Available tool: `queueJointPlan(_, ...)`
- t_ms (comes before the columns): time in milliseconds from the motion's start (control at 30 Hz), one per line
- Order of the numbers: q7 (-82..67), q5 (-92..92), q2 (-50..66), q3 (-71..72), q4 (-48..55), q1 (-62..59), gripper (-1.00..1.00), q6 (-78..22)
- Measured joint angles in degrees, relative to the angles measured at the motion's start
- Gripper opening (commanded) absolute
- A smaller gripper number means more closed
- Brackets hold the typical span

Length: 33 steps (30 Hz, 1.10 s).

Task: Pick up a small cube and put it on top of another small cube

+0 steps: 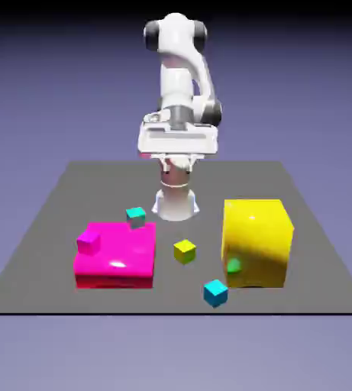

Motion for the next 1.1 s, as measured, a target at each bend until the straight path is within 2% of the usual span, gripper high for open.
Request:
queueJointPlan(500, -9.86, -10.41, 31.01, 12.44, 3.65, -6.92, 0.00, -31.49)
queueJointPlan(600, -11.56, -13.82, 30.73, 13.07, 1.69, -2.09, 0.00, -30.17)
queueJointPlan(633, -10.17, -15.77, 32.81, 11.89, 1.73, -4.66, 0.00, -28.31)
queueJointPlan(800, -3.16, -25.51, 43.18, 5.86, 1.95, -1.28, 0.00, -18.98)
queueJointPlan(833, -2.64, -26.22, 43.94, 5.42, 1.96, -1.09, -1.00, -18.29)
queueJointPlan(900, -2.65, -26.21, 43.94, 5.42, 1.96, -1.10, -1.00, -18.30)
queueJointPlan(1100, -11.14, -14.42, 31.50, 12.75, 1.71, -4.22, -1.00, -29.50)
